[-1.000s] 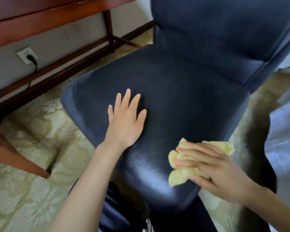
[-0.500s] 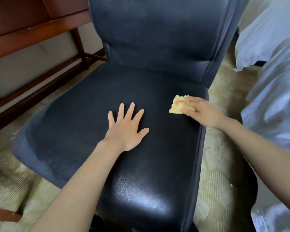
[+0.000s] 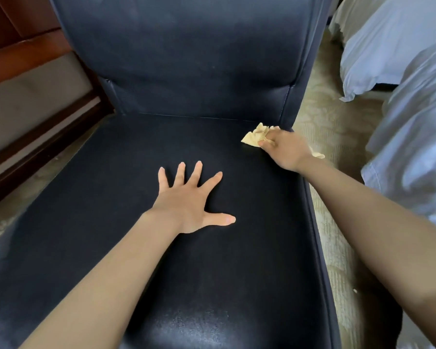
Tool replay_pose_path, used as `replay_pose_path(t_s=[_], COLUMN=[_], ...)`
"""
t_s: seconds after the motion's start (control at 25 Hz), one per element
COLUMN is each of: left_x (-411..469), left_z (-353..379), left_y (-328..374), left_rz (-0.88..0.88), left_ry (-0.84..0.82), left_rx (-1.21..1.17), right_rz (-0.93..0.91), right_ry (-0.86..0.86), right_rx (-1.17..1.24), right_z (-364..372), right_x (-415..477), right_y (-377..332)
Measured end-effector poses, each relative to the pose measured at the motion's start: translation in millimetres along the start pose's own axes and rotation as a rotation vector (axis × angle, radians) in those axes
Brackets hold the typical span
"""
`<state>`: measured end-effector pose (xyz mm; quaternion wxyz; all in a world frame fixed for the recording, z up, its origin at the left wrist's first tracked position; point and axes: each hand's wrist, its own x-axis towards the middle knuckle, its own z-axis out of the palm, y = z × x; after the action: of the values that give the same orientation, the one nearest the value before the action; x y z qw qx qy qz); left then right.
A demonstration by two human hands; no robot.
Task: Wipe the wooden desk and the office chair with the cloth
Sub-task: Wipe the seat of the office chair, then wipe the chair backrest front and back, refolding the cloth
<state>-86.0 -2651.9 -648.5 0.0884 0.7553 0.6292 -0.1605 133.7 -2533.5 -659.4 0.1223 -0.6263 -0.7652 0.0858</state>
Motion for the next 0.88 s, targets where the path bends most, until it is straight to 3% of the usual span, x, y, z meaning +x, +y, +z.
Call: replay_pose_path(t_s=[0.16,0.28,0.36,0.44,0.52,0.64,0.8,0.88], left_x=[-0.9,-13.4,-33.8,-64.9,-97.6,-143.7,-188.5,-209.1], left_z=[-36.0,-68.0,-102.7,-138.8,-179.4,-245.4,-355.4,-407.1], left_y=[13.4,23.4,24.1,23.2,27.9,49.9,78.3,84.9], left_rz=[0.003,0.029,0.039,0.038,0.012,-0.035,-0.058,-0.065], left_ry=[-0.152,-0.223,-0.223,-0.178,-0.144,-0.046,0.357,0.471], left_rx=[0.159,0.068,-0.090,-0.233,-0.419,-0.802,-1.133,-1.280], right_rz=[-0.117,-0.245,-0.242,-0.208,-0.174,-0.110,0.085,0.155], right_ry=[-0.155,-0.456,-0.698,-0.801,-0.747,-0.527,-0.155,-0.010], right_rx=[-0.150,-0.294,-0.212,-0.004,0.208,0.511,0.934,1.096], right_z=[-20.8,-44.5,-73.5,-109.2,-153.1,-233.6,-371.6,-435.3], right_x=[-28.7,-54.4,-70.0,-88.0,-104.2,-113.8,-104.5,-102.9], right_y=[-15.7,-29.4,-37.8,-49.5,-64.7,-95.1,-139.5,-155.1])
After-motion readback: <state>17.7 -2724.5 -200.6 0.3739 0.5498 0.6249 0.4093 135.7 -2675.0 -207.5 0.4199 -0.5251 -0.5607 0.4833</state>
